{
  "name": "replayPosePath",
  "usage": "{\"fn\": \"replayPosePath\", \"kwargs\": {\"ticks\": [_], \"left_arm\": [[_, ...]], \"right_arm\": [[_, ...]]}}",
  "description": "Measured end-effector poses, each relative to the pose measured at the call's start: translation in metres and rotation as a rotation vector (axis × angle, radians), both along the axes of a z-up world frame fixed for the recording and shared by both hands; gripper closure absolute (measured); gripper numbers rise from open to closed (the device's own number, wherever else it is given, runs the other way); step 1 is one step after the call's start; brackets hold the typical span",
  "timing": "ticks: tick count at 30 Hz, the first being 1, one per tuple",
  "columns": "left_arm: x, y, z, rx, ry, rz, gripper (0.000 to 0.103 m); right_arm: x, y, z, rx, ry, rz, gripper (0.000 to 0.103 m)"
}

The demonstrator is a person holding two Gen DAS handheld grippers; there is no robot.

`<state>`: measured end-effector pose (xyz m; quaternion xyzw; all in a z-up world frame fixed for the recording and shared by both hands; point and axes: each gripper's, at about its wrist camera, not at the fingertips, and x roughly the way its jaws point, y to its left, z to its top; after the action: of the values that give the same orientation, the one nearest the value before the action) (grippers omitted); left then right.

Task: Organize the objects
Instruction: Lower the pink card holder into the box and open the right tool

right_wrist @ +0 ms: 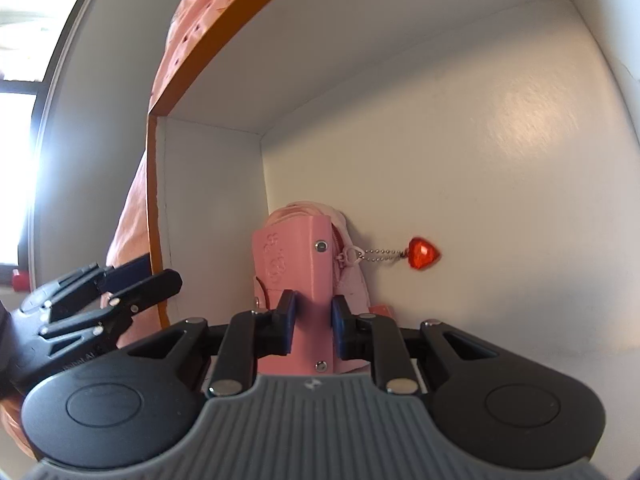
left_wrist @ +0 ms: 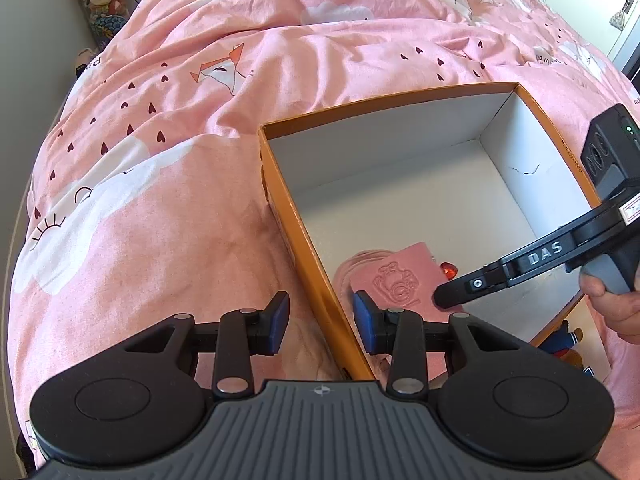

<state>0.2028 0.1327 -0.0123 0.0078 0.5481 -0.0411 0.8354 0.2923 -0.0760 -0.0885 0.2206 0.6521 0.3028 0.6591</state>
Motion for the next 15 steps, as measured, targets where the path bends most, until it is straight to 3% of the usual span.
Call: {"fn": "replayPosePath", "kwargs": {"ticks": [2,5,7,9,15], "left_arm": [[0.0,-0.001,0.0,-0.002,0.005,-0.002,0.062],[0.0,-0.001,-0.001,-0.004,0.01,-0.006,0.066],[0.0,-0.002,-0.001,-0.003,0.014,-0.013,0.069],[0.001,-0.003,-0.003,-0.009,0.024,-0.027,0.078],[0.001,-0.007,-0.006,-0.007,0.035,-0.038,0.083]], "right_arm": [[0.002,0.01,0.0,-0.055,-0.035,0.037,0.079],[0.006,0.023,-0.001,-0.085,-0.049,0.079,0.067],[0.007,0.028,-0.001,-0.079,-0.054,0.094,0.067],[0.006,0.033,0.0,-0.069,-0.055,0.11,0.075],[-0.004,0.051,0.008,-0.039,-0.077,0.144,0.081]]}}
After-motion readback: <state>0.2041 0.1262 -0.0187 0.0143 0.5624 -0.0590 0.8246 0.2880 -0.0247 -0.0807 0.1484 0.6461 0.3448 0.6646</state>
